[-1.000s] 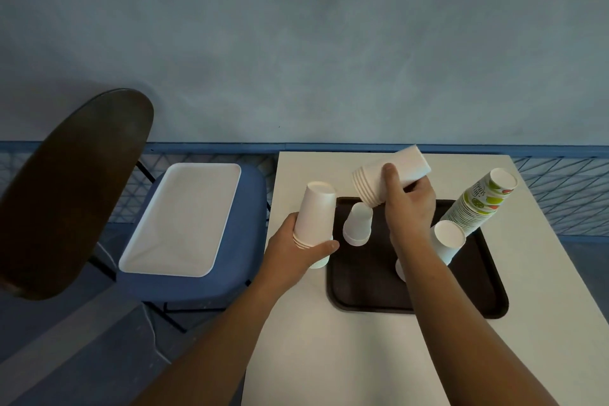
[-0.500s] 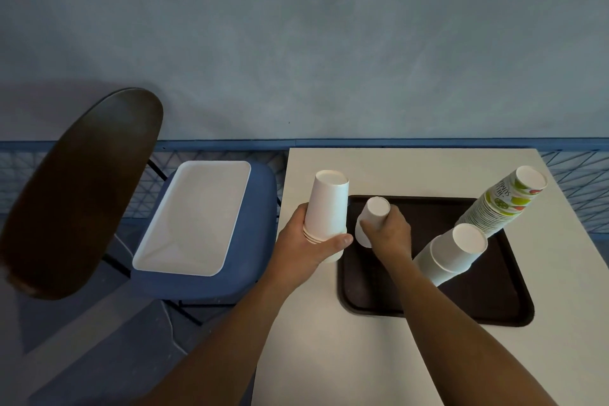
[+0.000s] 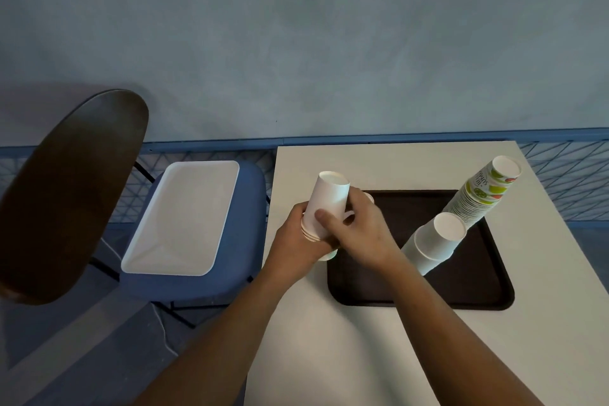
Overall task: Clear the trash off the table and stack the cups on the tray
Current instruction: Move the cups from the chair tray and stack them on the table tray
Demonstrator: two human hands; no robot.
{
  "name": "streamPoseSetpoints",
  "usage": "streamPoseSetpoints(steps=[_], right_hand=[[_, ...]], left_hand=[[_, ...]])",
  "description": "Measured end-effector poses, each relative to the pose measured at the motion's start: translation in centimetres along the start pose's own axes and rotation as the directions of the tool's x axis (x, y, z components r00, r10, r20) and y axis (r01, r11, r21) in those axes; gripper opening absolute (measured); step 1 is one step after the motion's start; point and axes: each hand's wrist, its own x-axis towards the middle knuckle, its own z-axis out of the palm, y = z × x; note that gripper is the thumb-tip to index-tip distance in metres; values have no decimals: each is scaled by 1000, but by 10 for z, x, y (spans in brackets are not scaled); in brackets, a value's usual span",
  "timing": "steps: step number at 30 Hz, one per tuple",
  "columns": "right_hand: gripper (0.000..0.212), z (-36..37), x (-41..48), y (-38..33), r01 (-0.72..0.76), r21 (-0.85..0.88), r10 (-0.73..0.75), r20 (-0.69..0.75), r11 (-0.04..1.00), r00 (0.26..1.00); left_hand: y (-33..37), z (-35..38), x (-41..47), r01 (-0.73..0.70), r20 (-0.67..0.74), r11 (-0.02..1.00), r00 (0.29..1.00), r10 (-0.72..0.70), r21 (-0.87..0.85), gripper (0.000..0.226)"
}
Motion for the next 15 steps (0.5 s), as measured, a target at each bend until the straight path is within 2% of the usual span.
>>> streamPoseSetpoints(steps=[3,6,8,15], right_hand=[[49,-2,-1,-7,-23,-56,23,1,998,1000],[48,-8,-4,-10,-27,-62,26,-11,998,1000],[46,-10,-5,-12,-24,-54,22,-31,998,999],[46,-5,-12,-18,-42,-37,36,-152,998,988]], left_hand=[[3,1,-5,-23,26,999,999,22,22,84],[5,-4,-12,-46,66,999,997,47,-20,92],[4,-7,-16,-50,78,997,995,55,-59,89],[9,-11,-20,-89,30,995,995,90,-49,97]])
